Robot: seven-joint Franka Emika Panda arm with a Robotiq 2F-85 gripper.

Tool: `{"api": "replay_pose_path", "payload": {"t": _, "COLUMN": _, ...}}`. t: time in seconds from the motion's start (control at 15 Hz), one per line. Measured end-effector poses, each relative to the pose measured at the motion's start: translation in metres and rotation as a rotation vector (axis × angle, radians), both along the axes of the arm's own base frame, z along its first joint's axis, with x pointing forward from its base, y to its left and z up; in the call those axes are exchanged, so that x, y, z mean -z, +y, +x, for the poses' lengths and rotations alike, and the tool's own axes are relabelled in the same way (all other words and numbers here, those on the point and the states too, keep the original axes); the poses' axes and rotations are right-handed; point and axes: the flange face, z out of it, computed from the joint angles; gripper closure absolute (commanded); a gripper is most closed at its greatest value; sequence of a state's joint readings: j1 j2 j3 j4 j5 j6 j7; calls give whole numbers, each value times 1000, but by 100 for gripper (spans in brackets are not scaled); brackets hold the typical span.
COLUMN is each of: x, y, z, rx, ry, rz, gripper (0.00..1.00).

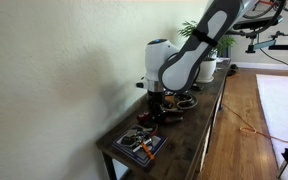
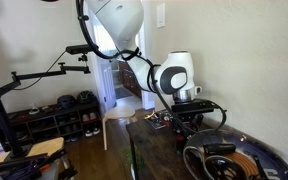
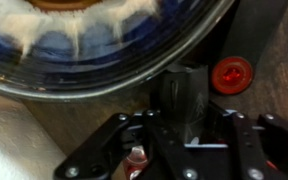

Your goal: Place a torch on the round tray

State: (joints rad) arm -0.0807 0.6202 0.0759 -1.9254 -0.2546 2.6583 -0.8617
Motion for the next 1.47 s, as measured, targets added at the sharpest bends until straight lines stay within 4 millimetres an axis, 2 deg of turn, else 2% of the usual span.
{"api": "replay_pose_path", "payload": {"t": 0.2, "x": -14, "y": 7, "z": -5, "rx": 1, "ry": -11, "rz": -1, "gripper": 84}}
{"api": "replay_pose_path", "payload": {"t": 0.47, "x": -46, "y": 20, "z": -17, "rx": 11, "ry": -42, "rz": -8, "gripper": 84}}
{"api": "replay_pose_path", "payload": {"t": 0.67, "x": -72, "y": 19, "z": -27, "rx": 38, "ry": -75, "rz": -29, "gripper": 84}}
{"api": "replay_pose_path", "payload": {"t": 0.93, "x": -98, "y": -7, "z": -31, "rx": 146, "ry": -124, "rz": -59, "gripper": 84}}
{"api": "replay_pose_path", "payload": {"t": 1.07, "x": -105, "y": -25, "z": -30, "rx": 223, "ry": -145, "rz": -71, "gripper": 84}}
{"api": "replay_pose_path", "payload": {"t": 1.47, "x": -101, "y": -64, "z": -31, "rx": 450, "ry": -169, "rz": -79, "gripper": 84}}
